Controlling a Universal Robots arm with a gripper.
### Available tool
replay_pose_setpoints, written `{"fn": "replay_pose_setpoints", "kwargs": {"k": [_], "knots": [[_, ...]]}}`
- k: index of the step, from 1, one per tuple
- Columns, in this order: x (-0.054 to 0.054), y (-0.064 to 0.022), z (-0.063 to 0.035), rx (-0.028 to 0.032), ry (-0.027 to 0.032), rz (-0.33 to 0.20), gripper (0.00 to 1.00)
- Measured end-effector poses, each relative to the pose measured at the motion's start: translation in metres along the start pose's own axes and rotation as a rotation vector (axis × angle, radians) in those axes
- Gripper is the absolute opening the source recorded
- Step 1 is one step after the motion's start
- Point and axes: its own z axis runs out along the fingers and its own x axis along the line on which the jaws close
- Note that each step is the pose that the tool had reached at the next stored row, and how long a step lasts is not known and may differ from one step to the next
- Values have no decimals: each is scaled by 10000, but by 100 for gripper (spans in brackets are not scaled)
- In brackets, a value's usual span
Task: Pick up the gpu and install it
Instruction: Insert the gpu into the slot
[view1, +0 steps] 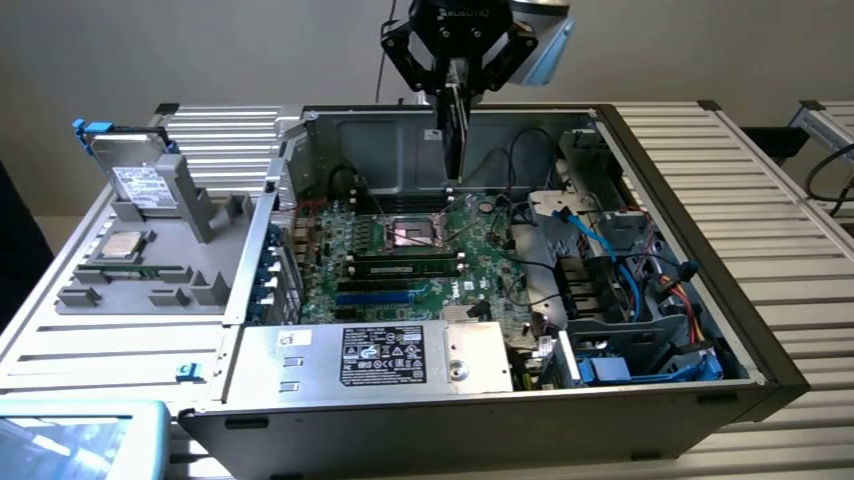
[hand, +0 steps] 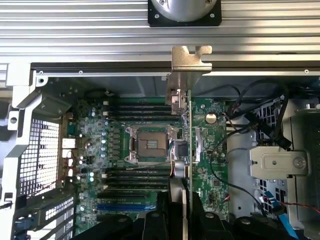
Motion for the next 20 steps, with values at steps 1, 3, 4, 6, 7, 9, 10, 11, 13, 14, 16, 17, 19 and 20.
{"fn": "replay_pose_setpoints", "kwargs": {"k": [1,3,4,6,7,9,10,11,13,14,16,17,19,20], "knots": [[0,0,0,-1,4,-31,28],[-1,0,0,-9,41,-348,28],[0,0,0,-12,62,-525,28],[0,0,0,-20,104,-887,28],[0,0,0,-25,125,-1066,28],[0,0,0,-34,166,-1423,28],[0,0,0,-39,187,-1601,28],[0,0,0,-46,208,-1780,28],[0,0,0,-65,250,-2154,28],[0,0,0,-77,271,-2333,28],[0,0,1,-97,312,-2690,28],[0,0,2,-101,332,-2873,28],[0,-1,2,-102,376,-3231,28],[0,0,2,-101,398,-3409,28]]}}
